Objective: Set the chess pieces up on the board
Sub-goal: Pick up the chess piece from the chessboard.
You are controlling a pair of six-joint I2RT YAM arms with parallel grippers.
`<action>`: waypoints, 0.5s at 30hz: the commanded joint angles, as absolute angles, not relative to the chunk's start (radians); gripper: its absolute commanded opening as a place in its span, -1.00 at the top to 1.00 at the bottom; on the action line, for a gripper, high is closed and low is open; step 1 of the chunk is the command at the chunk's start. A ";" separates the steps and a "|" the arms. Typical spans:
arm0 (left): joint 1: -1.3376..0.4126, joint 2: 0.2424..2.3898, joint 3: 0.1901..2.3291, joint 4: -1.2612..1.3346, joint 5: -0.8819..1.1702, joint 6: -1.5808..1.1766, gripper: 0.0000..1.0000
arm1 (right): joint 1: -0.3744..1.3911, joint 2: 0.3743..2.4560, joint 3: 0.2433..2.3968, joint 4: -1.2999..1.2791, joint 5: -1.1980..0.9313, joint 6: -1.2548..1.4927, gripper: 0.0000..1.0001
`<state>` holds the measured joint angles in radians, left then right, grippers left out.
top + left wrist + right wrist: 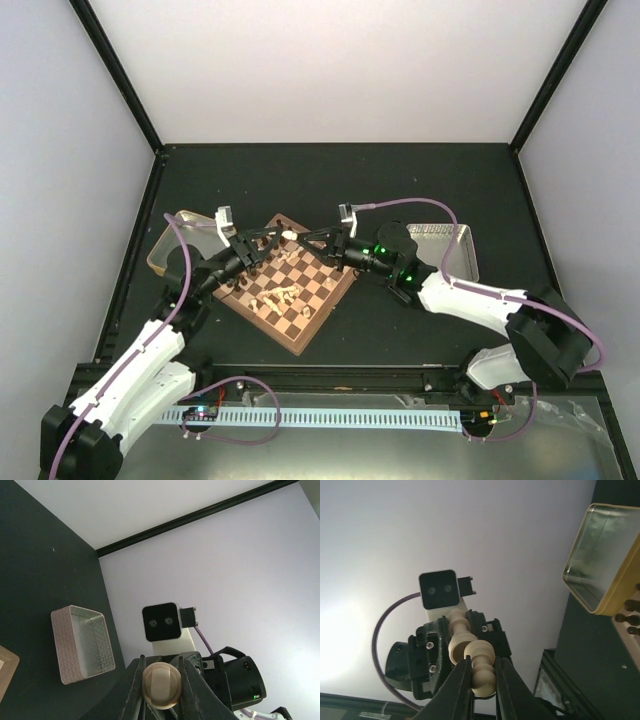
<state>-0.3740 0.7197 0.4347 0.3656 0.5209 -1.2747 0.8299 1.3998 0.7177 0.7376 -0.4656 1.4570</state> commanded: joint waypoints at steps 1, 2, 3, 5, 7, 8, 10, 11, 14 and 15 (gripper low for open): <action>-0.364 0.694 0.435 0.347 0.516 -1.238 0.97 | 0.834 1.348 0.739 0.605 -0.409 1.336 0.82; -0.364 0.687 0.437 0.319 0.507 -1.221 0.97 | 0.832 1.337 0.741 0.551 -0.401 1.300 0.84; -0.364 0.679 0.441 0.286 0.496 -1.197 0.97 | 0.829 1.322 0.745 0.492 -0.393 1.259 0.86; -0.363 0.658 0.457 0.183 0.463 -1.128 0.97 | 0.828 1.291 0.766 0.327 -0.355 1.148 0.87; -0.364 0.634 0.488 0.027 0.413 -1.032 0.97 | 0.827 1.277 0.827 0.109 -0.305 0.990 0.88; -0.364 0.622 0.504 -0.046 0.378 -0.976 0.97 | 0.829 1.278 0.860 -0.006 -0.256 0.916 0.88; -0.364 0.593 0.534 -0.184 0.290 -0.878 0.97 | 0.829 1.292 0.907 -0.201 -0.182 0.794 0.89; -0.363 0.581 0.548 -0.244 0.262 -0.833 0.97 | 0.829 1.305 0.931 -0.264 -0.151 0.737 0.88; -0.364 0.541 0.578 -0.361 0.154 -0.725 0.97 | 0.844 1.382 1.028 -0.446 -0.053 0.594 0.89; -0.363 0.525 0.583 -0.380 0.135 -0.699 0.97 | 0.847 1.414 1.059 -0.496 -0.026 0.566 0.89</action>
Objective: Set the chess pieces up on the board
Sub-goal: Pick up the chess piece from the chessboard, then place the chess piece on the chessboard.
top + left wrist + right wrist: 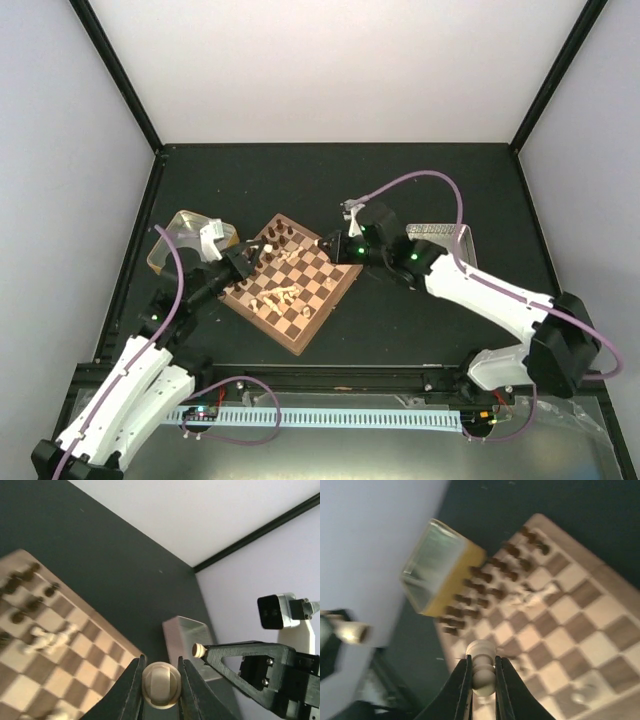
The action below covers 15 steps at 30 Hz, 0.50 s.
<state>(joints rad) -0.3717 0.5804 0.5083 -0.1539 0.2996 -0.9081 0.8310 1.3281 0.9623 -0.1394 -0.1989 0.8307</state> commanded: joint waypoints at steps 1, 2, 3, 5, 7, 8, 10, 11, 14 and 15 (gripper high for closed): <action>-0.364 0.512 0.585 -0.391 0.122 -0.675 0.97 | 0.849 1.450 1.092 -0.538 -0.002 0.545 0.89; -0.364 0.501 0.589 -0.401 0.112 -0.661 0.97 | 0.849 1.480 1.130 -0.572 0.018 0.525 0.89; -0.363 0.493 0.593 -0.408 0.108 -0.647 0.97 | 0.850 1.512 1.157 -0.596 0.038 0.510 0.89; -0.364 0.489 0.605 -0.422 0.112 -0.619 0.97 | 0.848 1.571 1.207 -0.647 0.083 0.483 0.90; -0.364 0.491 0.616 -0.429 0.123 -0.594 0.97 | 0.846 1.632 1.254 -0.683 0.110 0.455 0.90; -0.364 0.494 0.619 -0.428 0.130 -0.582 0.97 | 0.845 1.669 1.274 -0.696 0.115 0.444 0.90; -0.363 0.500 0.623 -0.423 0.146 -0.564 0.97 | 0.840 1.726 1.318 -0.725 0.126 0.429 0.90; -0.363 0.504 0.625 -0.420 0.153 -0.555 0.97 | 0.838 1.754 1.335 -0.736 0.129 0.422 0.90; -0.364 0.513 0.627 -0.415 0.178 -0.537 0.97 | 0.835 1.816 1.381 -0.762 0.141 0.405 0.90; -0.364 0.517 0.626 -0.411 0.186 -0.534 0.97 | 0.834 1.831 1.392 -0.766 0.141 0.402 0.89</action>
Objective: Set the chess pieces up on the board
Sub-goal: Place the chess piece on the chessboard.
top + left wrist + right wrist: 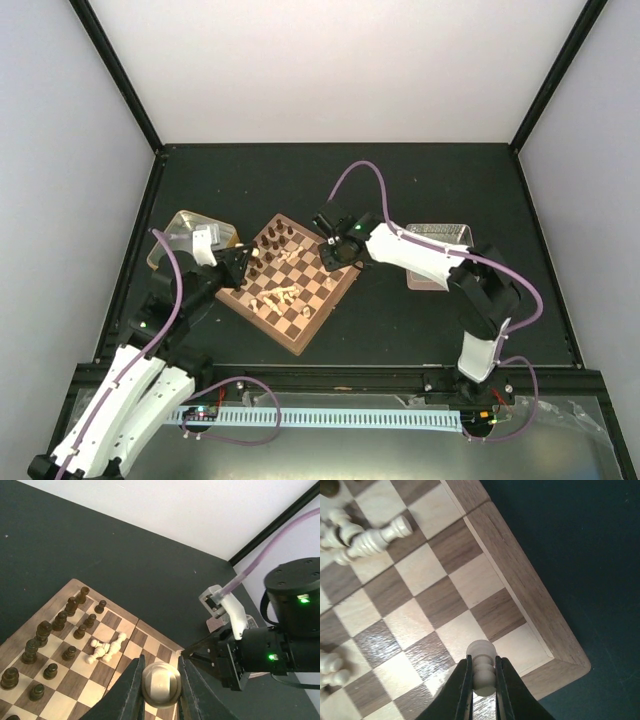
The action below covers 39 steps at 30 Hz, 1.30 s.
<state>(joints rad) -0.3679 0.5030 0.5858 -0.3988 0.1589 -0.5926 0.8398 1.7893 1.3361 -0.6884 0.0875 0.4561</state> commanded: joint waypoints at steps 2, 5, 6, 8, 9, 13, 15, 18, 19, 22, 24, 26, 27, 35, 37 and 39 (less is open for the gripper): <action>-0.363 0.522 0.623 -0.406 0.204 -0.534 0.97 | 0.834 1.862 1.412 -0.778 0.137 0.396 0.89; -0.364 0.530 0.616 -0.398 0.223 -0.537 0.97 | 0.832 1.894 1.427 -0.782 0.137 0.393 0.89; -0.364 0.534 0.614 -0.396 0.228 -0.537 0.97 | 0.833 1.902 1.431 -0.784 0.139 0.392 0.88; -0.364 0.540 0.612 -0.391 0.237 -0.539 0.97 | 0.832 1.914 1.439 -0.781 0.143 0.390 0.87; -0.364 0.543 0.611 -0.389 0.240 -0.539 0.97 | 0.831 1.923 1.442 -0.781 0.146 0.390 0.87; -0.364 0.551 0.612 -0.383 0.249 -0.542 0.97 | 0.826 1.954 1.461 -0.780 0.153 0.384 0.86; -0.364 0.554 0.613 -0.381 0.249 -0.545 0.97 | 0.825 1.969 1.468 -0.780 0.158 0.382 0.85; -0.364 0.555 0.613 -0.380 0.249 -0.546 0.97 | 0.822 1.980 1.477 -0.779 0.159 0.379 0.83; -0.363 0.556 0.613 -0.379 0.249 -0.546 0.97 | 0.821 1.984 1.478 -0.779 0.159 0.379 0.81; -0.364 0.560 0.615 -0.377 0.250 -0.548 0.97 | 0.819 1.988 1.483 -0.782 0.158 0.380 0.67; -0.364 0.562 0.616 -0.377 0.251 -0.550 0.97 | 0.818 1.984 1.484 -0.780 0.156 0.382 0.54; -0.364 0.563 0.617 -0.374 0.254 -0.551 0.97 | 0.818 1.975 1.482 -0.772 0.153 0.384 0.39; -0.364 0.563 0.618 -0.372 0.256 -0.553 0.97 | 0.818 1.964 1.482 -0.772 0.152 0.388 0.35; -0.364 0.585 0.628 -0.317 0.333 -0.583 0.97 | 0.819 1.754 1.398 -0.698 0.127 0.402 0.16; -0.364 0.605 0.639 -0.283 0.389 -0.598 0.97 | 0.819 1.669 1.331 -0.629 0.078 0.373 0.10; -0.364 0.629 0.650 -0.235 0.459 -0.618 0.97 | 0.820 1.577 1.242 -0.529 -0.006 0.330 0.03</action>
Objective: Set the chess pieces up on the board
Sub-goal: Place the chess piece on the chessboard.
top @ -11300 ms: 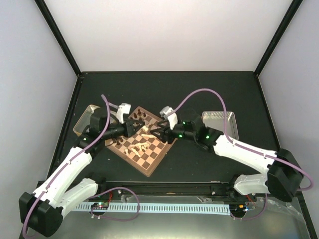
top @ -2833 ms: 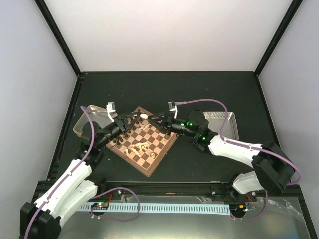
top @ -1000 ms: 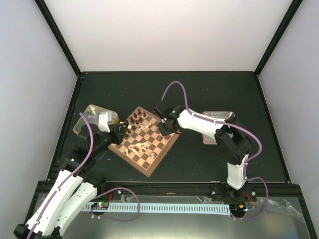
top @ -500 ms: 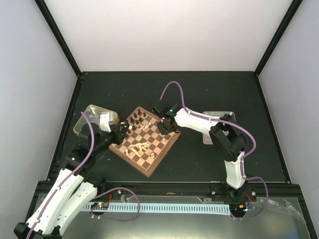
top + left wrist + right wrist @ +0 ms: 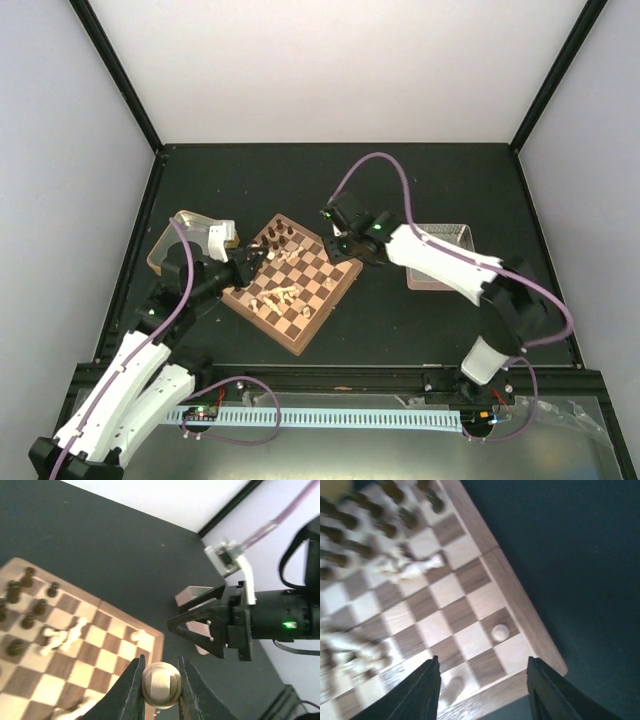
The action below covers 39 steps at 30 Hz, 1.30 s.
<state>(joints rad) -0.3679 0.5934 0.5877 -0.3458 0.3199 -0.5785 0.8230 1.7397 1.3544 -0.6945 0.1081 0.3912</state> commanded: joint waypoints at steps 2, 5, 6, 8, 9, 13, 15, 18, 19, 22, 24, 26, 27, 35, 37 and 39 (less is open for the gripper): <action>-0.365 0.654 0.662 -0.179 0.529 -0.643 0.97 | 0.822 1.484 1.145 -0.419 -0.103 0.284 -0.06; -0.367 0.700 0.694 -0.108 0.633 -0.686 0.97 | 0.823 1.355 1.026 -0.263 -0.221 0.242 -0.20; -0.367 0.715 0.706 -0.092 0.670 -0.697 0.97 | 0.826 1.322 0.998 -0.234 -0.255 0.234 -0.23; -0.371 0.748 0.724 -0.052 0.734 -0.733 0.97 | 0.836 1.276 0.972 -0.195 -0.316 0.213 -0.28; -0.374 0.763 0.726 -0.016 0.761 -0.756 0.97 | 0.845 1.257 0.966 -0.183 -0.331 0.200 -0.30; -0.398 0.797 0.730 0.066 0.805 -0.814 0.97 | 0.865 1.206 0.958 -0.154 -0.356 0.170 -0.36; -0.412 0.810 0.740 0.080 0.810 -0.826 0.97 | 0.867 1.195 0.964 -0.154 -0.349 0.165 -0.36; -0.435 0.841 0.758 0.097 0.824 -0.844 0.96 | 0.868 1.190 0.974 -0.154 -0.344 0.160 -0.36; -0.443 0.848 0.762 0.106 0.830 -0.851 0.96 | 0.869 1.191 0.978 -0.156 -0.344 0.160 -0.36; -0.461 0.862 0.776 0.115 0.832 -0.859 0.96 | 0.873 1.197 0.992 -0.160 -0.334 0.156 -0.32; -0.463 0.864 0.780 0.115 0.828 -0.860 0.96 | 0.876 1.208 1.012 -0.175 -0.328 0.150 -0.25; -0.464 0.865 0.779 0.110 0.825 -0.857 0.96 | 0.876 1.218 1.032 -0.185 -0.330 0.149 -0.17; -0.465 0.866 0.778 0.105 0.820 -0.851 0.96 | 0.878 1.221 1.043 -0.189 -0.331 0.147 -0.14; -0.464 0.863 0.776 0.025 0.774 -0.796 0.97 | 0.897 1.235 1.100 -0.215 -0.332 0.110 0.07; -0.465 0.859 0.777 0.009 0.770 -0.779 0.97 | 0.902 1.243 1.112 -0.226 -0.338 0.098 0.20; -0.464 0.859 0.777 -0.004 0.766 -0.771 0.97 | 0.910 1.249 1.121 -0.240 -0.353 0.080 0.25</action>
